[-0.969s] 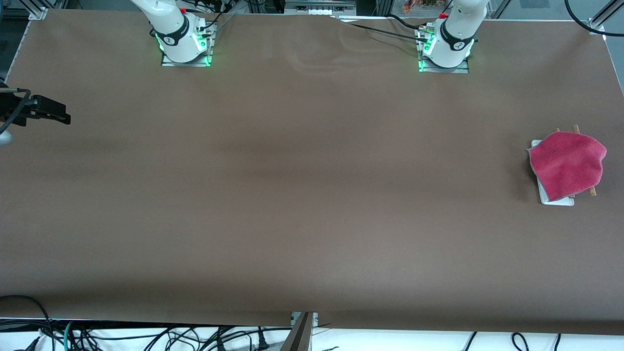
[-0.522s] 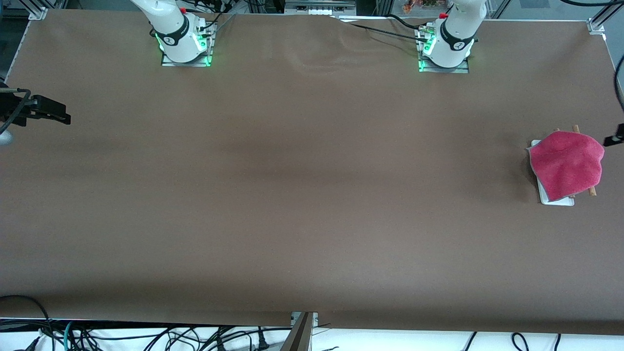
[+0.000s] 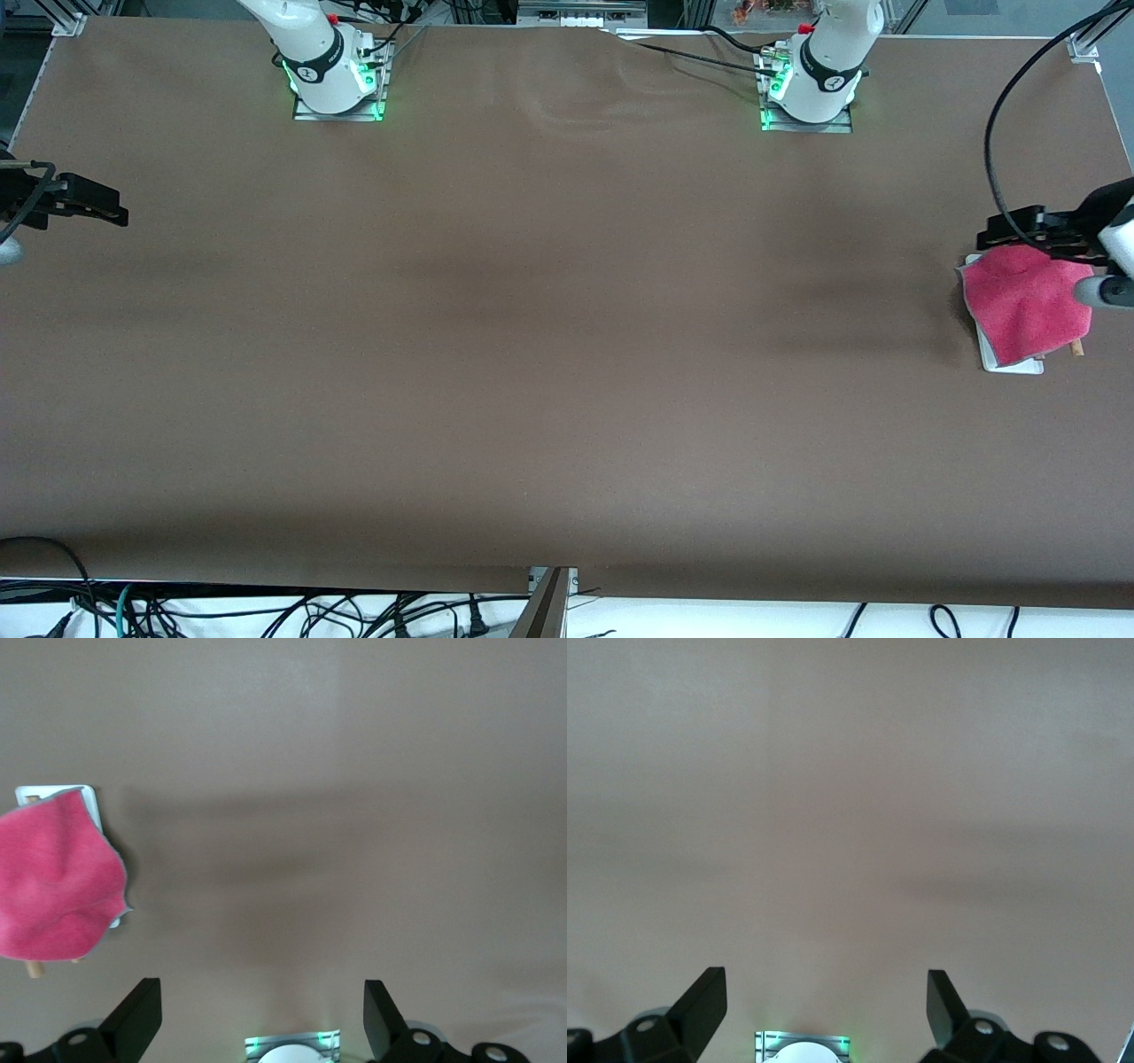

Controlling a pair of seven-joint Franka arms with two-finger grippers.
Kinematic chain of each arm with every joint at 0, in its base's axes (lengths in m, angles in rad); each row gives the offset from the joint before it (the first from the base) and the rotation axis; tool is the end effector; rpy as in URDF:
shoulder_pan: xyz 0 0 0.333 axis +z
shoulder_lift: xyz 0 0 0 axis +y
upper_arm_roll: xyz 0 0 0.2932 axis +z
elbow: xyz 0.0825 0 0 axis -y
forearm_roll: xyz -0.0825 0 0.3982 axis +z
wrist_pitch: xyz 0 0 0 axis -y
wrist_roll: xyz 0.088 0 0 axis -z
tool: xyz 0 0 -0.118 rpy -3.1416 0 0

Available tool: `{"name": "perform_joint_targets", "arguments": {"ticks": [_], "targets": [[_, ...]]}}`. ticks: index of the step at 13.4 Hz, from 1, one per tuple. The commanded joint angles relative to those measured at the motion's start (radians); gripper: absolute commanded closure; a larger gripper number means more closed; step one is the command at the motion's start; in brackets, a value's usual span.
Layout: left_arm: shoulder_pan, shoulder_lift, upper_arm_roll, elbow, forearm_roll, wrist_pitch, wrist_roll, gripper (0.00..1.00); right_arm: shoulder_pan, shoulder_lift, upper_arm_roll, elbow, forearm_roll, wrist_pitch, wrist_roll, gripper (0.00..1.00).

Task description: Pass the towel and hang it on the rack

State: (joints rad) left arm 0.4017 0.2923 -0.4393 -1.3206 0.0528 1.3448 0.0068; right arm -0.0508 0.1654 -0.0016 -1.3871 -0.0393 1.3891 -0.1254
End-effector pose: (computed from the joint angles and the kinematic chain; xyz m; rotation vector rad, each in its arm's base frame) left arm 0.6138 0.0188 0.5326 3.0508 -0.0569 -0.3712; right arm 0.5928 -0.0362 0.5677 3.1043 0.1072 -0.2588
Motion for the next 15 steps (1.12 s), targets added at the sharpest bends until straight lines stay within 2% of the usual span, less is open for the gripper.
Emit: {"name": "perform_joint_targets", "arguments": {"ticks": [1, 2, 3, 8, 10, 11, 12, 14, 15], "targets": [[0.015, -0.172, -0.015, -0.289, -0.045, 0.182, -0.053, 0.0, -0.007, -0.006, 0.002, -0.007, 0.015, 0.004, -0.006, 0.0], [0.017, -0.215, -0.016, -0.355, -0.048, 0.226, -0.054, 0.0, -0.007, -0.006, 0.002, -0.006, 0.015, 0.004, -0.006, 0.0], [0.017, -0.225, -0.016, -0.364, -0.051, 0.235, -0.054, 0.0, -0.006, -0.006, 0.002, -0.006, 0.015, 0.004, -0.006, 0.0], [0.012, -0.217, -0.018, -0.348, -0.051, 0.269, -0.051, 0.0, -0.006, -0.006, 0.002, -0.006, 0.015, 0.005, -0.005, 0.0], [-0.023, -0.211, -0.001, -0.35, -0.051, 0.275, -0.054, 0.0, -0.006, -0.006, 0.002, -0.006, 0.015, 0.005, -0.005, 0.0], [-0.058, -0.216, 0.04, -0.351, -0.051, 0.274, -0.057, 0.0, -0.007, -0.006, 0.002, -0.006, 0.015, 0.004, -0.005, 0.0], [-0.125, -0.22, 0.113, -0.351, -0.05, 0.271, -0.071, 0.0, -0.007, -0.006, 0.0, -0.006, 0.015, 0.004, -0.005, 0.0], [-0.335, -0.237, 0.348, -0.353, -0.053, 0.269, -0.073, 0.0, -0.007, -0.006, 0.0, -0.007, 0.015, 0.004, -0.005, 0.0], [-0.404, -0.246, 0.413, -0.354, -0.053, 0.267, -0.074, 0.0, -0.007, -0.006, 0.0, -0.006, 0.015, 0.004, -0.005, 0.0]]}}
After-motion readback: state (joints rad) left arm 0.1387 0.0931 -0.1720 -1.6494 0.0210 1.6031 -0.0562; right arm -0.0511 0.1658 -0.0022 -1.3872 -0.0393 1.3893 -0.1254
